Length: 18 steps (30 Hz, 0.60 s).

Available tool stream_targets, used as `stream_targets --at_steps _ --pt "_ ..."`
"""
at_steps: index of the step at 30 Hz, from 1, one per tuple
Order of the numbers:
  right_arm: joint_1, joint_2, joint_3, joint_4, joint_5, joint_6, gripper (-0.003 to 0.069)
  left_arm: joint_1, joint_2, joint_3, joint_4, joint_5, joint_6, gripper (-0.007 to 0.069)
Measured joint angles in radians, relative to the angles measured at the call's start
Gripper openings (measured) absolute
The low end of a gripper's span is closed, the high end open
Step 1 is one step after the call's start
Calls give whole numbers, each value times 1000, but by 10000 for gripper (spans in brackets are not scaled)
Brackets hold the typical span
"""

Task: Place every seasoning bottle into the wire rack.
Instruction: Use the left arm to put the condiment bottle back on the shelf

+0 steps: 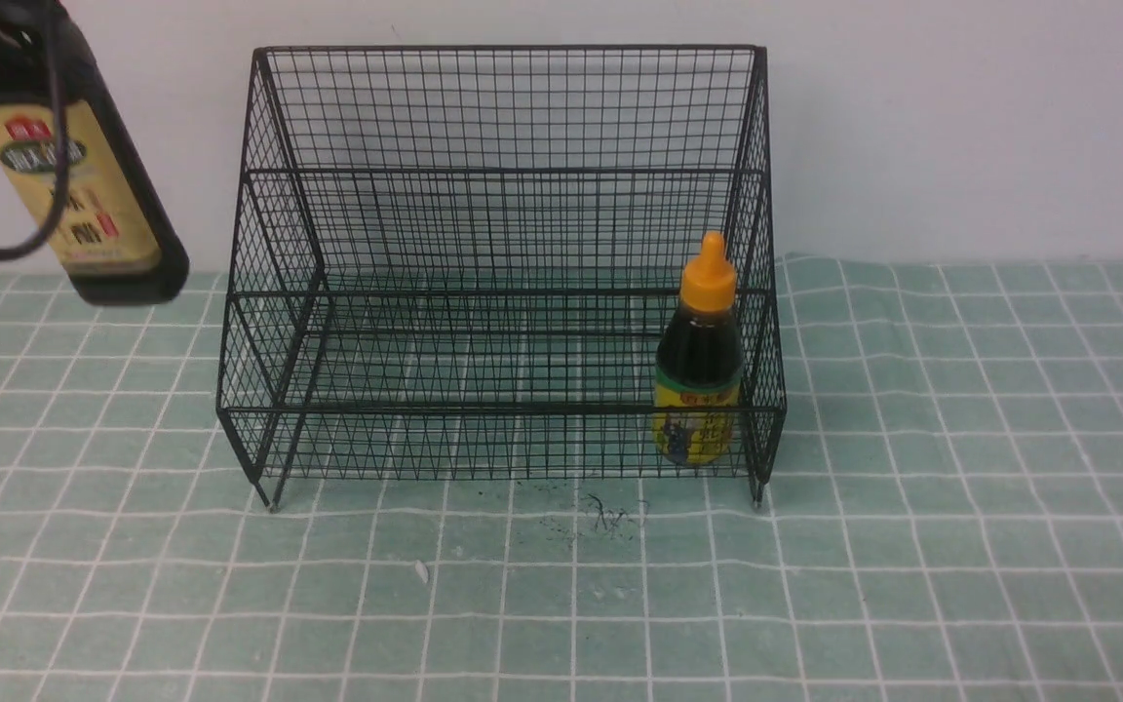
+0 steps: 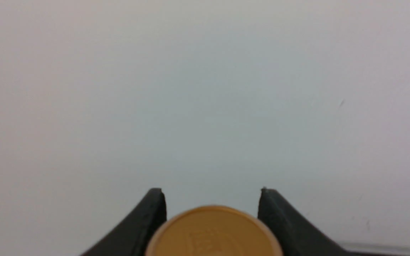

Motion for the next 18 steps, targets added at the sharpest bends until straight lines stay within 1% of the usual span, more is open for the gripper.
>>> stream_targets --at_steps 5,6,8,9,13,18 --pt "0 0 0 0 0 0 -13 -32 -50 -100 6 62 4 300" --pt "0 0 0 0 0 0 -13 -62 -54 -131 9 73 7 300" --pt "0 0 0 0 0 0 -13 -82 -54 -140 12 78 7 300" --pt "0 0 0 0 0 0 -13 -120 -50 -145 11 80 7 300" --pt "0 0 0 0 0 0 -13 -175 -18 -148 -6 78 -1 300" --pt "0 0 0 0 0 -5 -13 -184 39 -148 -34 71 0 300"
